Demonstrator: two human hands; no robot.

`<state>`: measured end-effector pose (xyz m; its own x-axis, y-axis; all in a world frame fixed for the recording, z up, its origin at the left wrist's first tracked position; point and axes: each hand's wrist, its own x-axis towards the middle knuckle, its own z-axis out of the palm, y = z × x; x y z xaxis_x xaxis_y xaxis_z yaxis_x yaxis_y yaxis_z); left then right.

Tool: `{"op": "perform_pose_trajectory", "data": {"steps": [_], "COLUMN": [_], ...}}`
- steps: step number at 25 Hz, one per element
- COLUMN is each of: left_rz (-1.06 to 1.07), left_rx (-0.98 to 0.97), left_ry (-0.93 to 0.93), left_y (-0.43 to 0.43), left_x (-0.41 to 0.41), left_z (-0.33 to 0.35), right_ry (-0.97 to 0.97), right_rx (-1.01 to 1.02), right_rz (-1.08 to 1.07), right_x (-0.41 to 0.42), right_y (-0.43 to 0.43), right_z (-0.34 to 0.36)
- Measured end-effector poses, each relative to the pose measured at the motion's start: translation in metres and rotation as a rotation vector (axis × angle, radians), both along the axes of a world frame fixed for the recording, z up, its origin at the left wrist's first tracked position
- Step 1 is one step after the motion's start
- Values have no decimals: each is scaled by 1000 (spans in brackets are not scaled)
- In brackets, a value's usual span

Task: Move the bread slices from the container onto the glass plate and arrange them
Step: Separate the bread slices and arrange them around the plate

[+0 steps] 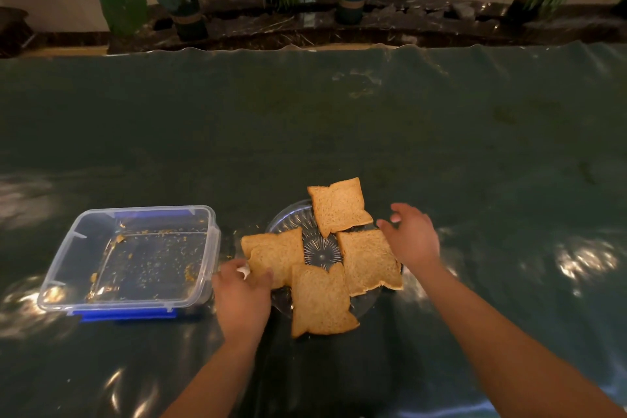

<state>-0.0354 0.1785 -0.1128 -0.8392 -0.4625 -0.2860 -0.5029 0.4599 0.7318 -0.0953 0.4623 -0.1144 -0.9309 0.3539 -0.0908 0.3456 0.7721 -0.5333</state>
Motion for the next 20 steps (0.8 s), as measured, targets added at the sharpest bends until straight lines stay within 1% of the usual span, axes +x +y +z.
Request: {"op": "perform_pose_trajectory", "data": {"steps": [2,4,5,6,8,10,13,18,20], "left_rz": [-144,-184,-174,-149,-104,-104,-87,-150,-139], "left_rx": [-150,-195,-186,-160,-107,-92,-76,-121,-81], "left_ry": [73,80,56,24,-14,2,23,27,-13], "left_y": [12,21,22,21,16,12,9,3,-1], "left_x": [15,21,20,17,12,9,-3,-16,-16], "left_z": [4,5,5,5,1,-3,-2,1,4], "right_ry": [-17,23,66,106,135,78,5,72,67], "right_rx": [85,164,160,120,-23,-131,-157,-145,-150], "right_rz": [63,111,122,124,117,134,162,123,120], "right_x": [-18,-29,-29,-24,2,40,75,67,71], "right_y": [-10,-18,-22,-25,-32,-39,-42,-35,-36], "right_z": [8,18,23,28,29,21,8,10,9]}}
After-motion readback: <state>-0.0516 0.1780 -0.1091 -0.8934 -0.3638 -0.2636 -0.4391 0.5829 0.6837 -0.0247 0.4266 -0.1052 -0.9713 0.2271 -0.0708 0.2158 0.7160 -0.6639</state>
